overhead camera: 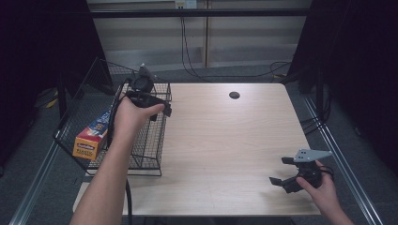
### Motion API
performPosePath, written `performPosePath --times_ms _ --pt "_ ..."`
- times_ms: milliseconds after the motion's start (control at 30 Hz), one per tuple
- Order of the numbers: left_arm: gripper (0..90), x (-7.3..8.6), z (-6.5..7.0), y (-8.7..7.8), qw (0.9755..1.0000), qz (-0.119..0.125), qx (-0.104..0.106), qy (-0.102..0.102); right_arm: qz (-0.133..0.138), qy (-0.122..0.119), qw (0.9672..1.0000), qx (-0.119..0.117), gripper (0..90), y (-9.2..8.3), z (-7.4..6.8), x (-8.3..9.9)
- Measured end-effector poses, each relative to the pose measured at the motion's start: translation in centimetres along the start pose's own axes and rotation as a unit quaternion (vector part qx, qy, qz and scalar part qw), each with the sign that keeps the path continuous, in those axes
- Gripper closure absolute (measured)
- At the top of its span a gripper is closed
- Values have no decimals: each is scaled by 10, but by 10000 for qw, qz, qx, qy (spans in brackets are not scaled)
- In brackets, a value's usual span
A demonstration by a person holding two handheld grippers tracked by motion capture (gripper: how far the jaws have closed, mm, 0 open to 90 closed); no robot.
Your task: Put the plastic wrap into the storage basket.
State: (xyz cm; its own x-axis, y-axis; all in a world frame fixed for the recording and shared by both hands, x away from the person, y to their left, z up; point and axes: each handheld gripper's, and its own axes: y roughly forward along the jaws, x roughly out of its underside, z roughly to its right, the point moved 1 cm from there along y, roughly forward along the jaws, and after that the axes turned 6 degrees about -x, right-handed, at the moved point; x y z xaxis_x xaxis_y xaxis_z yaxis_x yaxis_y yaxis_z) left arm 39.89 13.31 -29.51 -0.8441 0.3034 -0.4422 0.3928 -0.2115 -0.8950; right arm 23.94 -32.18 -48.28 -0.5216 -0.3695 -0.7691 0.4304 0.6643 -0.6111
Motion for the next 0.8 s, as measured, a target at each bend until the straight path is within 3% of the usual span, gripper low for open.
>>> performPosePath --times_ms 300,400,467,800 --pt "121 0 26 15 9994 25 216 261 -21 -14 10000 -15 16 0 0 0" --pt "121 0 35 20 9992 68 289 262 -22 -10 10000 -15 16 0 0 0" --pt "121 0 39 22 9987 67 322 387 -14 -9 10000 -12 16 -1 0 0" --pt "109 5 62 37 9969 125 514 586 -26 -29 10000 -27 16 -1 0 0"
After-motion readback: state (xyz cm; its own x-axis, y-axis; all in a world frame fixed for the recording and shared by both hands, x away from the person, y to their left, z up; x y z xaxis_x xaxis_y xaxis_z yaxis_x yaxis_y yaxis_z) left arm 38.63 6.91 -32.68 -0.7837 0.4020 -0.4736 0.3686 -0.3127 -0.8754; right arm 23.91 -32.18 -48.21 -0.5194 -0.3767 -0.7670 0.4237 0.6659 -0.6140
